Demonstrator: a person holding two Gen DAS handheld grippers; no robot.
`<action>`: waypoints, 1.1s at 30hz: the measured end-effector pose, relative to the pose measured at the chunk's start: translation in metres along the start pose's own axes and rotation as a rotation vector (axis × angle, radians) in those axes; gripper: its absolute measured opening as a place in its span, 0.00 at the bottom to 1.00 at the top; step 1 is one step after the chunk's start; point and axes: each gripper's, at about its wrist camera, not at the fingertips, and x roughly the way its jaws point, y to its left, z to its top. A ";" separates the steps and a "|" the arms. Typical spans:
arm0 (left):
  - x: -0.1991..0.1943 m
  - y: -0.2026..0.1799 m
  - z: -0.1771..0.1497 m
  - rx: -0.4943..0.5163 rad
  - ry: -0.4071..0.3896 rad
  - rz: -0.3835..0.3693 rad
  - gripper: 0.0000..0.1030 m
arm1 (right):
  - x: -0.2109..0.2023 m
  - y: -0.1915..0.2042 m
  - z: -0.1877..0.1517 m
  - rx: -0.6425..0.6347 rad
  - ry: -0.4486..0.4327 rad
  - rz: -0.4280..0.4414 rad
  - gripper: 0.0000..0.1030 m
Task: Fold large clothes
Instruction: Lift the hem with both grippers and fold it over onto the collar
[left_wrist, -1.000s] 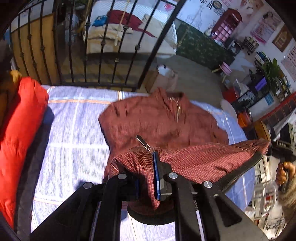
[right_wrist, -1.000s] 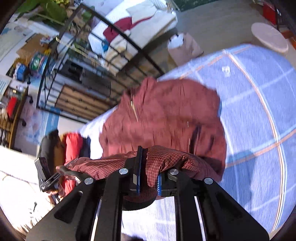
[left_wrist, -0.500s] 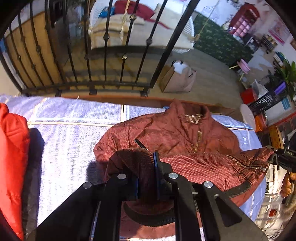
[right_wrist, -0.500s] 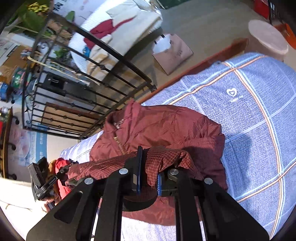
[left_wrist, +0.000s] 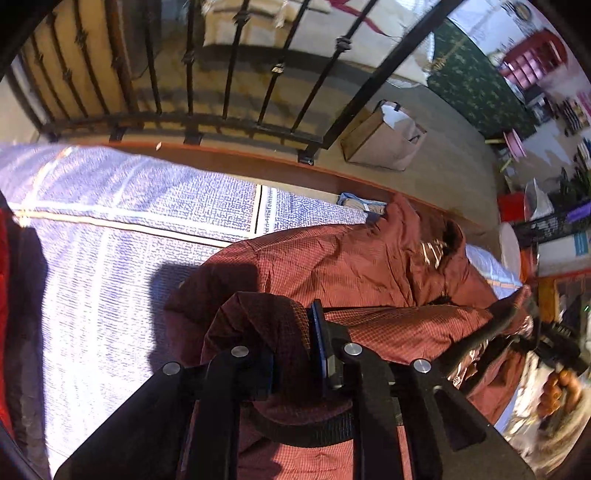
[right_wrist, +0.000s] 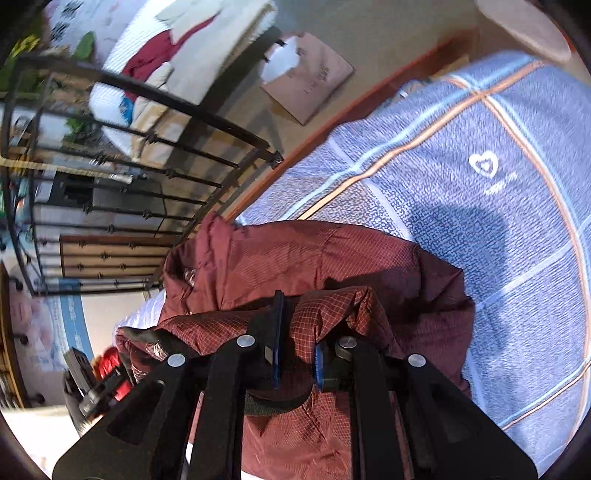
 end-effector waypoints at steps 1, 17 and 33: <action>0.001 0.003 0.003 -0.019 0.006 -0.019 0.18 | 0.004 -0.005 0.002 0.042 0.009 0.013 0.16; -0.041 0.055 0.018 -0.260 0.002 -0.328 0.29 | -0.069 -0.018 0.017 0.125 -0.167 0.169 0.57; -0.045 -0.088 -0.116 0.337 -0.061 -0.034 0.64 | 0.009 0.092 -0.208 -0.839 -0.061 -0.259 0.68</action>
